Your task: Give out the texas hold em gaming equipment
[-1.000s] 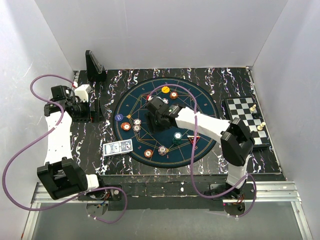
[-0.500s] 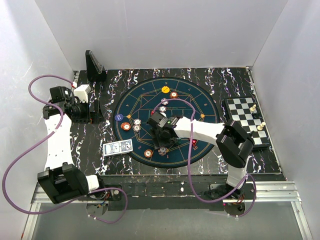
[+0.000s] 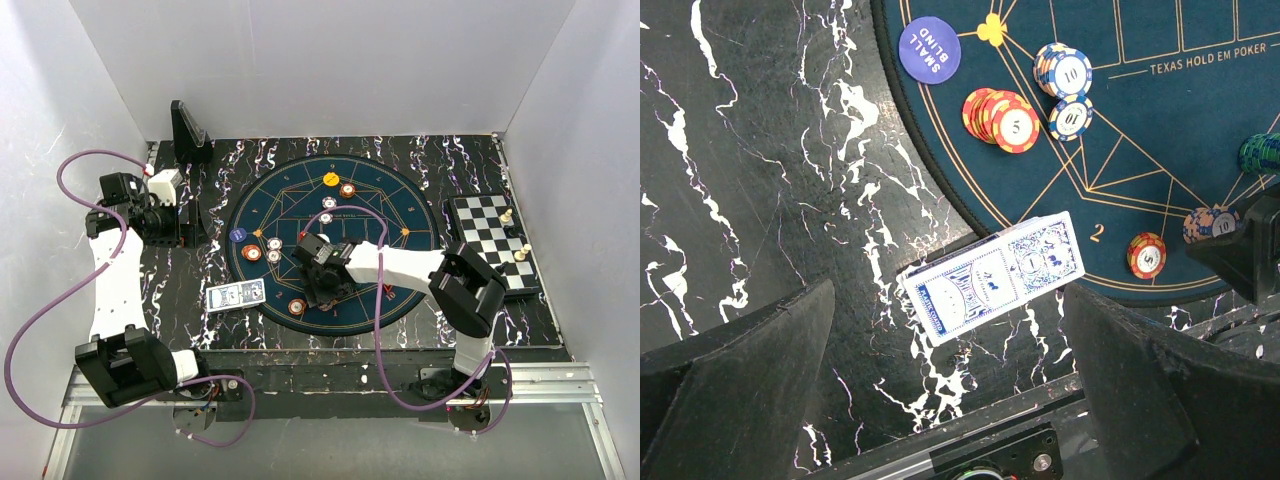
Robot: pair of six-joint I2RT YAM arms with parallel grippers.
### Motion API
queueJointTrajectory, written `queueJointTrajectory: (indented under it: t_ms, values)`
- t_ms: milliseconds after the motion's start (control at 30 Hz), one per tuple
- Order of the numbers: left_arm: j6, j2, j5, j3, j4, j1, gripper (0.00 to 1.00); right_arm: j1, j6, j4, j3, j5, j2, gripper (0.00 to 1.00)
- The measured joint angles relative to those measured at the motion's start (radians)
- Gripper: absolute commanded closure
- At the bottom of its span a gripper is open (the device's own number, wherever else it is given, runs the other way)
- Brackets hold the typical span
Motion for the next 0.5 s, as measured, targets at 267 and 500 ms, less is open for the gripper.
queueJointTrajectory:
  t_ms: [267,500]
  values:
    - [0.0,0.0,0.0,0.0,0.002,0.0,0.0,0.001,0.011,0.008,-0.01,-0.005,0.014,0.41]
    - [0.0,0.0,0.0,0.0,0.002,0.0,0.0,0.001,0.01,0.003,-0.01,0.002,0.023,0.57]
